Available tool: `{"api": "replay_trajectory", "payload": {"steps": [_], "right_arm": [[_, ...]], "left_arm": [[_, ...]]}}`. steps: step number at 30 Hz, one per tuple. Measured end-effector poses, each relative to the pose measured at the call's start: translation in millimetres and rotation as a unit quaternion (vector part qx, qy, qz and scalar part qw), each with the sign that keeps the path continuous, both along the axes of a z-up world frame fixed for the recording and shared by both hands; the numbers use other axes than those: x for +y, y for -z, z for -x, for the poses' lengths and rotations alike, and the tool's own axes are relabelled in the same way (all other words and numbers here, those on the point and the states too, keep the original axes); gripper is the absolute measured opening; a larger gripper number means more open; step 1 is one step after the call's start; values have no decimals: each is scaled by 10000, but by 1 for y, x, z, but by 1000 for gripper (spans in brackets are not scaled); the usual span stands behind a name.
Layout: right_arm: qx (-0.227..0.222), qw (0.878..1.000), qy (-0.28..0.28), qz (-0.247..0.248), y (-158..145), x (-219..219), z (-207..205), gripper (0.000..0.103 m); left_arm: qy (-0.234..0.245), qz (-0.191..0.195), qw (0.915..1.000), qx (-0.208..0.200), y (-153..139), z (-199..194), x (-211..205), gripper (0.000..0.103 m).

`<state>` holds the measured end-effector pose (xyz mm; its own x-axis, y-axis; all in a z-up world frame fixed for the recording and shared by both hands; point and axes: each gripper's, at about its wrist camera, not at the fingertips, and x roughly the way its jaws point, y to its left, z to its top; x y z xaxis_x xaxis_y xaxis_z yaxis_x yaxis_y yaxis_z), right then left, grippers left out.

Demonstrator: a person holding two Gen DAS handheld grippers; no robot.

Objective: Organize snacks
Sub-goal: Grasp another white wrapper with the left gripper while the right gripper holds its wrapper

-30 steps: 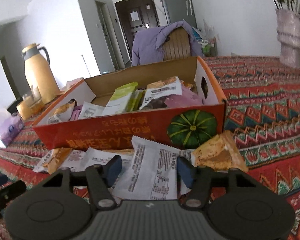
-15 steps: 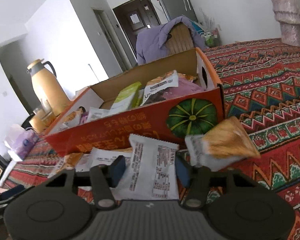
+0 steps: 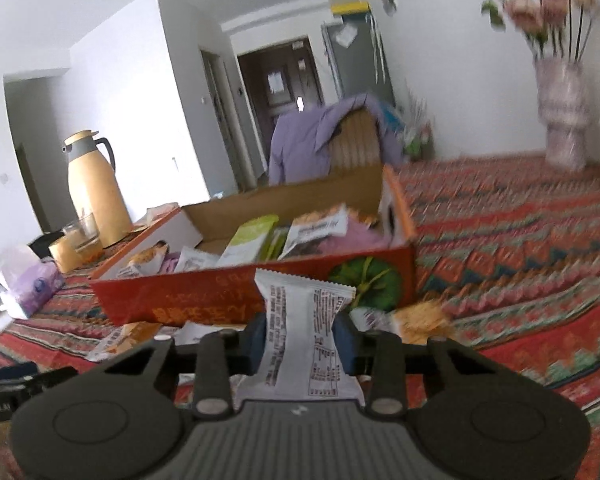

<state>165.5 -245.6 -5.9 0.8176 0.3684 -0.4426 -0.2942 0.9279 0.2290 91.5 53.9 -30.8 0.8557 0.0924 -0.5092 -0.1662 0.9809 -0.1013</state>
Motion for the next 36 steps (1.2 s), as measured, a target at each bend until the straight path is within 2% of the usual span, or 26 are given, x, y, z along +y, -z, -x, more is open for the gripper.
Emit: {"api": "replay_trajectory", "payload": {"steps": [3,10,15,20,27,33,36], "right_arm": [[-278,9993,109,221,-3,-4,8,35],[-458,9988,153,20,0,-11,9,35],[-362,9989,295,-109,4,-16,5,36],[-470,9981,383,-127,4,-18,8,35],[-569,9961,636,-215,3,-27,10,36],[-499,9955,714,-370,4,-34,8,36],[-419,9949,806,-440,5,-37,5,36]], "left_arm": [[-16,-16,10000,9,0,-1,0,103],[-99,-315,9993,151,-4,-6,-10,103],[94,-538,9985,0,-25,-12,-34,103],[422,-707,9966,-5,-37,-26,-71,103],[743,-826,9934,293,-33,-56,-116,103],[772,-807,9929,412,-23,-73,-135,103],[685,-995,9916,466,-17,-80,-144,103]]}}
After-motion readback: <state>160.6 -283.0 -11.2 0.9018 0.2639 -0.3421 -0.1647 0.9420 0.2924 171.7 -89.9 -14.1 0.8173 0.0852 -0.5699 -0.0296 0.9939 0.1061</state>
